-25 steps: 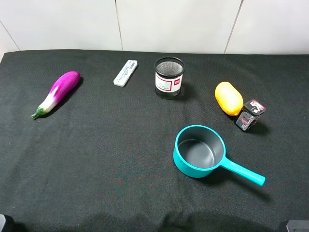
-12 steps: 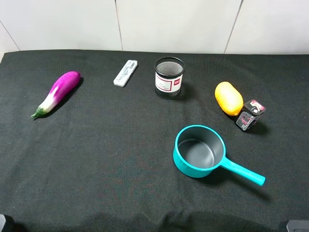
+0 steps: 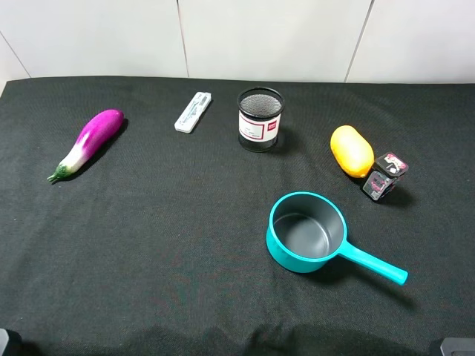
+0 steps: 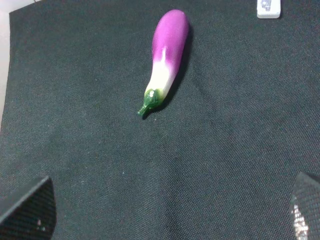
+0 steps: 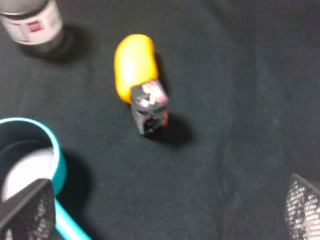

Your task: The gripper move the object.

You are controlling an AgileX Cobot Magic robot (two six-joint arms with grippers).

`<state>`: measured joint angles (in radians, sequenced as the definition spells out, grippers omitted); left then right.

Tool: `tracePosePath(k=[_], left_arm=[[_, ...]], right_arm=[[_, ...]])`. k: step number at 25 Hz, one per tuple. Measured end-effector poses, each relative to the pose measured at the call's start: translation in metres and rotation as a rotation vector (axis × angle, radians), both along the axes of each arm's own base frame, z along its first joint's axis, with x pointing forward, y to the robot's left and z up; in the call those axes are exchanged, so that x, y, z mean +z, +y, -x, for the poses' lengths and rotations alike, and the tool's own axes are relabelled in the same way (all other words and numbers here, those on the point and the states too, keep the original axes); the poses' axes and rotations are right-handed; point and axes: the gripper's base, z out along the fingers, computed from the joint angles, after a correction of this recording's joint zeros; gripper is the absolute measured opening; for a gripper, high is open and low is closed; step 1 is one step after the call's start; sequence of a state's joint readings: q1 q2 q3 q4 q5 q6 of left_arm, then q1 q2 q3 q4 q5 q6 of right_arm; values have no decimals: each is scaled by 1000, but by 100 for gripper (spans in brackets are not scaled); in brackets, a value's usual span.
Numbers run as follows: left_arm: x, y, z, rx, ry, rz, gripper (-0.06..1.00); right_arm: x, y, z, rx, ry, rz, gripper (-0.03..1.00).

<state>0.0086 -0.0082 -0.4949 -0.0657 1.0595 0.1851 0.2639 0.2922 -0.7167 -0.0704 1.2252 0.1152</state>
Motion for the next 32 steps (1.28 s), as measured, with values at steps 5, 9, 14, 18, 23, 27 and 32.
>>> tracePosePath(k=[5, 9, 14, 18, 23, 27, 32], left_arm=[[0, 0, 0, 0, 0, 0, 99], [0, 0, 0, 0, 0, 0, 99], [0, 0, 0, 0, 0, 0, 99], [0, 0, 0, 0, 0, 0, 99], [0, 0, 0, 0, 0, 0, 99], [0, 0, 0, 0, 0, 0, 99], [0, 0, 0, 0, 0, 0, 99]], right_arm=[[-29, -5, 17, -74, -72, -15, 69], [-42, -6, 29, -125, -173, -31, 69], [-40, -6, 29, -144, -237, -39, 69], [-41, -6, 28, -147, -245, -33, 69], [-44, -6, 23, -143, -267, -32, 69], [-44, -6, 23, -143, -270, -30, 69], [-44, -6, 22, -143, -275, -29, 69]])
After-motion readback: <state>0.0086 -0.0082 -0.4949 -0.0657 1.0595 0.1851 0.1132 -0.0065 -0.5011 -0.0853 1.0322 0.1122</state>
